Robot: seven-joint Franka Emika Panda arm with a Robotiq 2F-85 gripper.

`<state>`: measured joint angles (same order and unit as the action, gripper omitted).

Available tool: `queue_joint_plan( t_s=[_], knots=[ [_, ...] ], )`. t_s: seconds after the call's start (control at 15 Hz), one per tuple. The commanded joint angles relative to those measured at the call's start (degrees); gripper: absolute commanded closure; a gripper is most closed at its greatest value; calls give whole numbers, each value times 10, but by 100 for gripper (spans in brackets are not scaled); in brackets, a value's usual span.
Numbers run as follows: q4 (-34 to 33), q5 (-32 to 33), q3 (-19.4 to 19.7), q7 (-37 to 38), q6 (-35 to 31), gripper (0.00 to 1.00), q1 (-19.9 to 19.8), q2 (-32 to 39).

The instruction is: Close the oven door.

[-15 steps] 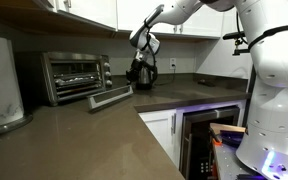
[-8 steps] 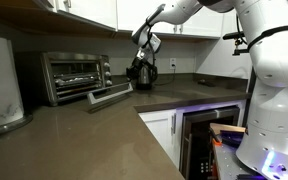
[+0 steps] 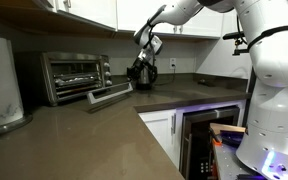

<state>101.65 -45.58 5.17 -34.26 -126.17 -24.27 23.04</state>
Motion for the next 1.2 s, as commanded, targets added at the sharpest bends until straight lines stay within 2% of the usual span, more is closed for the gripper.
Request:
queue_joint_plan(
  t_s=[0.0, 0.6, 1.13],
  knots=[
    [28, -66, -15, -20, 27, 100, 1, -25],
    [55, -185, 3, -76, 34, 100, 7, -43],
    [55, -240, 19, -105, 46, 100, 15, -49]
  ],
)
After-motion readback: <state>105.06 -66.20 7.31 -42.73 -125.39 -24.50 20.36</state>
